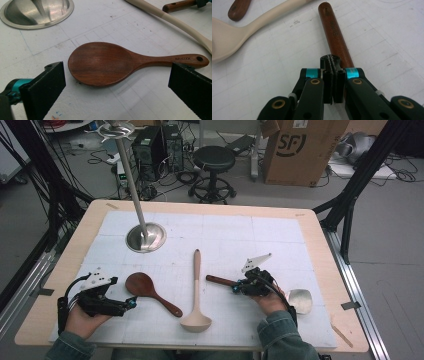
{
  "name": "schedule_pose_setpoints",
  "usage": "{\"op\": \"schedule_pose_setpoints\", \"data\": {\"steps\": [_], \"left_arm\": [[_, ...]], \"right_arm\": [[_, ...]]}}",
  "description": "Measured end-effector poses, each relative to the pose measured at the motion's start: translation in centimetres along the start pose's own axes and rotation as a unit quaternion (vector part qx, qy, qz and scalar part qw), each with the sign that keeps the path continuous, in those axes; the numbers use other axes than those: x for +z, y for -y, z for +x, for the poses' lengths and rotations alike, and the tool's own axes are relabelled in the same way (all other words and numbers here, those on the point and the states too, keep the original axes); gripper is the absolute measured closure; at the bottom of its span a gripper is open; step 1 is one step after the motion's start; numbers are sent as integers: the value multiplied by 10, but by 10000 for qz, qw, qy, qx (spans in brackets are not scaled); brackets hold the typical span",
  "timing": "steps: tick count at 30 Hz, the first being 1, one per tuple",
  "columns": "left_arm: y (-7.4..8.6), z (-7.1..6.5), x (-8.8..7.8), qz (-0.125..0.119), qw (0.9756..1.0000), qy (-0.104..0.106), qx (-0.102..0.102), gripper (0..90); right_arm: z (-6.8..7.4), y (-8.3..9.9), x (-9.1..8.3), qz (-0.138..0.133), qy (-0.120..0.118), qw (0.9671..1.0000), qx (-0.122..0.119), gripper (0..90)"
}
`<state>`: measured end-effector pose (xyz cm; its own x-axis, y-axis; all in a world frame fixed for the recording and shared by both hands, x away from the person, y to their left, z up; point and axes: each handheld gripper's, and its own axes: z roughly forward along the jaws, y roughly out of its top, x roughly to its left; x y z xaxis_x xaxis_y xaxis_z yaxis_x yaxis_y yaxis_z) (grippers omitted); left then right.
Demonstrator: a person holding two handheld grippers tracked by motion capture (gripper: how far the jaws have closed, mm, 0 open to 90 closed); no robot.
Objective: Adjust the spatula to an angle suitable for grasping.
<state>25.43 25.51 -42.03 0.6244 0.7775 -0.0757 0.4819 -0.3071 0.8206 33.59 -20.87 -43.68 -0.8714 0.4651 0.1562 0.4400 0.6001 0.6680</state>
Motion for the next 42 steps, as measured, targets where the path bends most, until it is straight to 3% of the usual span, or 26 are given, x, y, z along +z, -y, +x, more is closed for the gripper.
{"op": "schedule_pose_setpoints", "data": {"steps": [5, 9, 16, 24, 42], "left_arm": [[0, 0, 0, 11, 10000, -6, 4, 16], [0, 0, 0, 18, 10000, -1, 13, 16], [0, 0, 0, 27, 10000, 10, 17, 17], [0, 0, 0, 5, 10000, 17, 5, 17], [0, 0, 0, 10, 10000, 11, -1, 17]], "right_arm": [[3, -6, -8, -114, -72, 9999, -66, 825], [2, -14, -16, -136, 39, 9998, -126, 769], [-6, -10, -16, -67, 183, 9998, 89, 622], [-12, -1, -14, 70, 291, 9993, 227, 599], [-9, -1, -3, 471, 452, 9978, -81, 618]]}}
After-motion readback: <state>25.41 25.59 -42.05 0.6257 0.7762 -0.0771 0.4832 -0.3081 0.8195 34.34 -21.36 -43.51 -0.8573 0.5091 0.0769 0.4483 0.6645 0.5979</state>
